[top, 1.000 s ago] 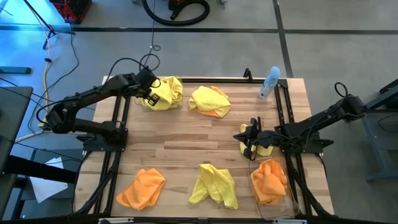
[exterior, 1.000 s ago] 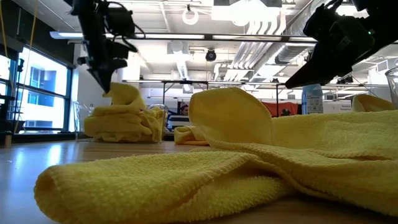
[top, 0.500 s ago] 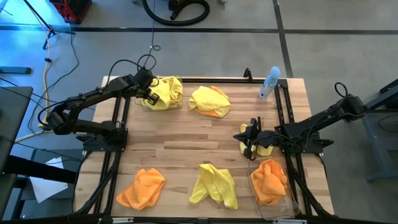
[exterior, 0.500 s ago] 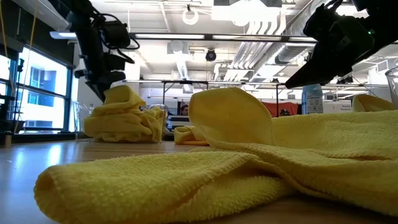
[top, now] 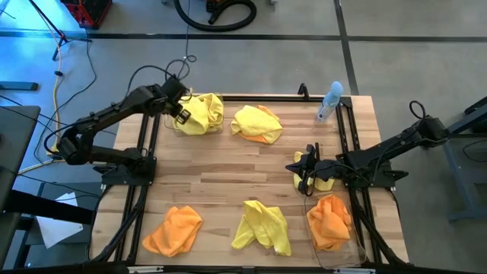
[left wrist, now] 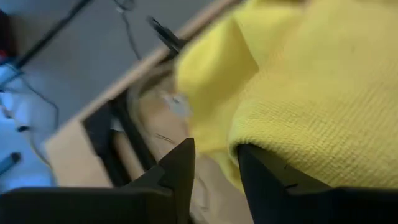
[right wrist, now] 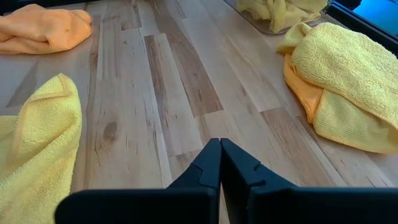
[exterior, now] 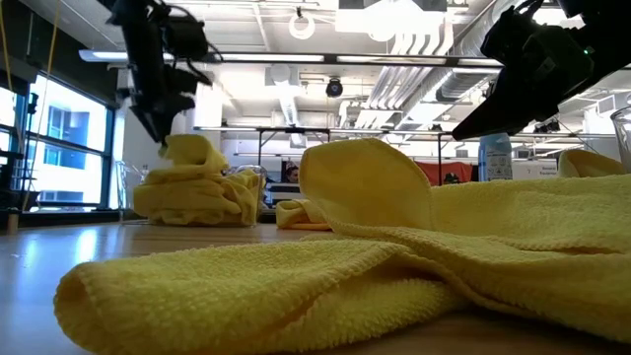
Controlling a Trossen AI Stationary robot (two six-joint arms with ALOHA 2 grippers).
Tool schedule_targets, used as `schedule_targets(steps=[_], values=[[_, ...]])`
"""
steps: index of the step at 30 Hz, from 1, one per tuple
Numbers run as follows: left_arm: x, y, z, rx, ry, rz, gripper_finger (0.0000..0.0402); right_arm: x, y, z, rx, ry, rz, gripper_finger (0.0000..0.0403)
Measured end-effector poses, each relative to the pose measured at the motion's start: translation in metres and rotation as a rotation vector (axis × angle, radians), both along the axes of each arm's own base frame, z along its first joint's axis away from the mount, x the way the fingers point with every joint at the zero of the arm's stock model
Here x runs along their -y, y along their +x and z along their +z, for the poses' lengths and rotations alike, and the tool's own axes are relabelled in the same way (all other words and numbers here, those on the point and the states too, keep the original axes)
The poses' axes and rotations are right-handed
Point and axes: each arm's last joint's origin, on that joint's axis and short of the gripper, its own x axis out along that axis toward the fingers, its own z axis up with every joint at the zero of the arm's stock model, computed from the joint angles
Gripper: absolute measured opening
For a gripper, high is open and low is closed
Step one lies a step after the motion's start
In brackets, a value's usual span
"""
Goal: Sort microfiber towel by color & place in baskets
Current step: Put the yellow towel into the top transparent bin
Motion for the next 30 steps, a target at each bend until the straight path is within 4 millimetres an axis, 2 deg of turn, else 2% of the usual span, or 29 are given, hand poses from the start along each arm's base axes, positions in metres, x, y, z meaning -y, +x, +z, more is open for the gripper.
schedule_targets(steps=[5, 9, 13, 20, 25, 30], values=[[-0.002, 0.005, 0.037, 0.061, 0.071, -0.007, 0.0117, 0.000, 0.000, 0.000, 0.000, 0.000, 0.000, 0.0000], [-0.001, 0.009, 0.053, 0.099, 0.104, -0.024, 0.0117, 0.000, 0.000, 0.000, 0.000, 0.000, 0.000, 0.0000], [0.001, 0.008, 0.055, 0.008, 0.153, -0.033, 0.0117, 0.000, 0.000, 0.000, 0.000, 0.000, 0.000, 0.0000], [0.005, -0.013, 0.056, -0.358, 0.372, 0.236, 0.0117, 0.000, 0.000, 0.000, 0.000, -0.001, 0.001, 0.0000], [0.007, -0.014, 0.054, -0.369, 0.298, 0.169, 0.0117, 0.000, 0.000, 0.000, -0.001, -0.003, 0.001, 0.0000], [0.007, -0.019, 0.058, -0.459, 0.439, 0.289, 0.0117, 0.000, 0.000, 0.000, -0.001, -0.002, 0.001, 0.0000]])
